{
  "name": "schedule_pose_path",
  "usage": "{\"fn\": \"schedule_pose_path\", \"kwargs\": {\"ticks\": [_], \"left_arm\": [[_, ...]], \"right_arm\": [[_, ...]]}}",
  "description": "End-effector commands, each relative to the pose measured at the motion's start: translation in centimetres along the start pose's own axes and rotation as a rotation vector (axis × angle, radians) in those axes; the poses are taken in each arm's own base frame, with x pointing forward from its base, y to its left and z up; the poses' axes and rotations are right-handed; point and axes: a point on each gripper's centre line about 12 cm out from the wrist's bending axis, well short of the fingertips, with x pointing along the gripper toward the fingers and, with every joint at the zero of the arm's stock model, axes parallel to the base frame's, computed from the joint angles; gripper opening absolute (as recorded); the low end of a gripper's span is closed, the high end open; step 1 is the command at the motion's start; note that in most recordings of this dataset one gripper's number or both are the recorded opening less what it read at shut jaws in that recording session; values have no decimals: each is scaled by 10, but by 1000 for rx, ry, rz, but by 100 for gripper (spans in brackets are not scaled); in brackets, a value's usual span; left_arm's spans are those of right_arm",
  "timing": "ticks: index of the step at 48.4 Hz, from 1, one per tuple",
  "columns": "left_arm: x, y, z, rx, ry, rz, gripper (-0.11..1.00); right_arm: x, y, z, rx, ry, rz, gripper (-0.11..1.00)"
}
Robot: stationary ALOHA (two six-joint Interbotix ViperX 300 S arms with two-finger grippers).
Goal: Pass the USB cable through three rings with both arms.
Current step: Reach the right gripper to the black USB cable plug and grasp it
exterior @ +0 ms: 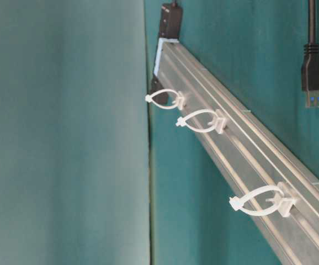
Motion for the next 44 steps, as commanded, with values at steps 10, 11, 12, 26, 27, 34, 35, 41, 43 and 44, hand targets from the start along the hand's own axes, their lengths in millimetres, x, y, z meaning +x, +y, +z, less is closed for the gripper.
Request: {"fn": "schedule_pose_path", "kwargs": {"ticks": [10,11,12,26,27,34,35,41,43,44], "left_arm": [[25,-16,10,-23,27,-72,-1],[27,-16,11,-24,27,-72,-1],[28,-16,12,-23,25,-72,-1],[33,-16,20,-106,13,-72,-1],[33,-16,20,-115,13,-72,-1],[34,-16,20,-141,22,-70,-1],[34,-16,19,-141,23,-70,-1],[34,-14,19,-142,26,-63,-1],[34,-14,20,-140,23,-63,-1],[34,-14,20,-140,23,-63,-1]], "right_arm": [[30,-3,11,272,231,-46,0],[33,-2,9,273,277,-44,0],[35,-1,5,275,325,-42,0],[90,8,-28,296,789,-37,0],[94,9,-32,293,822,-35,0],[122,15,-50,231,1023,-20,0],[125,16,-53,221,1049,-18,0],[144,17,-67,157,1179,-16,0],[148,17,-71,143,1211,-17,0],[150,17,-73,138,1223,-18,0]]}}
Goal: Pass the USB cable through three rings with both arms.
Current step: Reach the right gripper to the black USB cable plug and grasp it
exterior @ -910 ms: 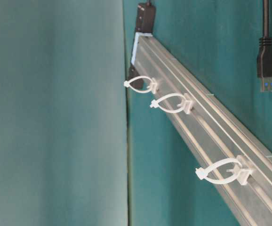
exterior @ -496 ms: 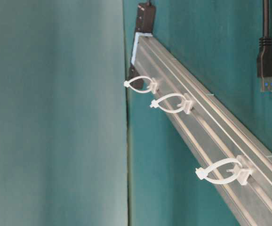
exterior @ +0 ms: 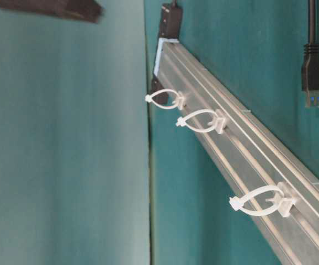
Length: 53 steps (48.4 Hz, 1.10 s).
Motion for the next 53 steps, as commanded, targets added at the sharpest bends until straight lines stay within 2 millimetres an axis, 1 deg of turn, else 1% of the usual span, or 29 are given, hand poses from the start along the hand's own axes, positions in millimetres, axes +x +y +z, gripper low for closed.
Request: {"fn": "schedule_pose_path", "kwargs": {"ticks": [1,6,12,15,17,20,22,24,25,28,30,32,34,36,44,48,53], "left_arm": [[2,0,12,2,-31,1,-1],[2,-1,13,2,-36,0,-1],[2,-2,19,0,-51,-3,-1],[1,-2,21,5,-57,-4,-1],[1,-2,22,11,-61,-4,-1],[0,-2,23,13,-65,-3,-1],[-1,-2,23,13,-67,-5,-1],[-1,-2,24,13,-70,-6,-1],[-1,-2,24,13,-70,-6,-1],[-2,-2,25,13,-75,-5,-1],[-2,-3,26,13,-78,-7,-1],[-3,-3,26,13,-80,-7,-1],[-3,-2,27,13,-81,-5,-1],[-3,-3,27,13,-83,-7,-1],[-3,-3,26,13,-81,-7,-1],[-3,-3,27,13,-83,-7,-1],[-3,-3,27,13,-83,-7,-1]], "right_arm": [[8,2,8,-30,51,-19,0],[19,3,10,-38,100,-25,0],[32,9,12,-69,130,-22,1],[37,12,13,-85,138,-19,5],[41,13,13,-87,146,-19,9],[45,13,13,-85,160,-21,19],[48,13,13,-83,166,-22,29],[52,13,12,-83,175,-26,40],[52,13,12,-82,176,-26,48],[57,13,11,-88,184,-28,66],[59,13,10,-97,189,-29,77],[61,14,9,-110,191,-35,85],[63,15,8,-123,192,-42,90],[66,17,7,-138,192,-47,90],[81,22,-1,-178,186,-53,84],[93,24,-8,-175,191,-52,82],[110,31,-21,-184,214,-48,82]]}}
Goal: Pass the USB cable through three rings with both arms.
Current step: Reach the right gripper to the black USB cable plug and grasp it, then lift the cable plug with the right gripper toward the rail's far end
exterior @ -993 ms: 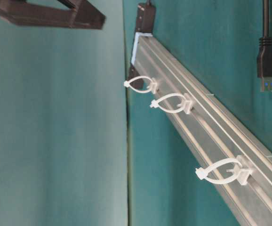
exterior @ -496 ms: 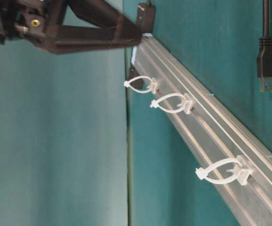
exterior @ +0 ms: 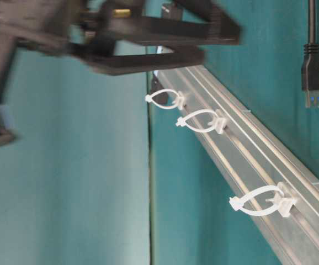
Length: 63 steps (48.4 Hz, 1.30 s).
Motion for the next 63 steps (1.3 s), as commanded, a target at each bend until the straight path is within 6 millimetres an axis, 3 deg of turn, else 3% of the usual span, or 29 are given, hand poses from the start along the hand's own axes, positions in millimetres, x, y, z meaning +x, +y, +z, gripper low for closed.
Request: {"fn": "schedule_pose_path", "kwargs": {"ticks": [1,29,54,63], "left_arm": [[3,-1,11,5,-29,-3,-1],[2,-2,12,0,-32,-5,-1],[2,-2,12,-5,-32,-5,-1],[2,-1,12,-6,-34,-4,-1]], "right_arm": [[15,8,-5,-9,17,2,82],[53,5,-21,-23,46,-4,80],[60,5,-24,-14,54,-5,78],[61,5,-23,-11,47,-4,67]]}}
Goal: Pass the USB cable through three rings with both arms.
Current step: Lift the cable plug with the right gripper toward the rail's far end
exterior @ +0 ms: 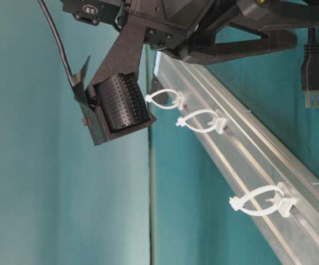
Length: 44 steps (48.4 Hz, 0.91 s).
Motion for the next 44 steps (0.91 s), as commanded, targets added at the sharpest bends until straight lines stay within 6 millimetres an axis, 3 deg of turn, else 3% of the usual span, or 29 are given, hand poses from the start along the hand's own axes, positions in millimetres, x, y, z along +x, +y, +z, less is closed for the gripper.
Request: {"fn": "schedule_pose_path", "kwargs": {"ticks": [1,17,39,44], "left_arm": [[2,-2,11,0,-30,-5,-1],[2,-2,12,0,-32,-5,-1],[2,-1,12,-1,-32,-3,-1],[2,-1,12,-3,-32,-3,-1]], "right_arm": [[5,-2,1,8,7,-4,65],[13,-1,-6,31,69,0,10],[13,-1,-3,28,68,1,9],[5,-3,-1,25,60,1,9]]}}
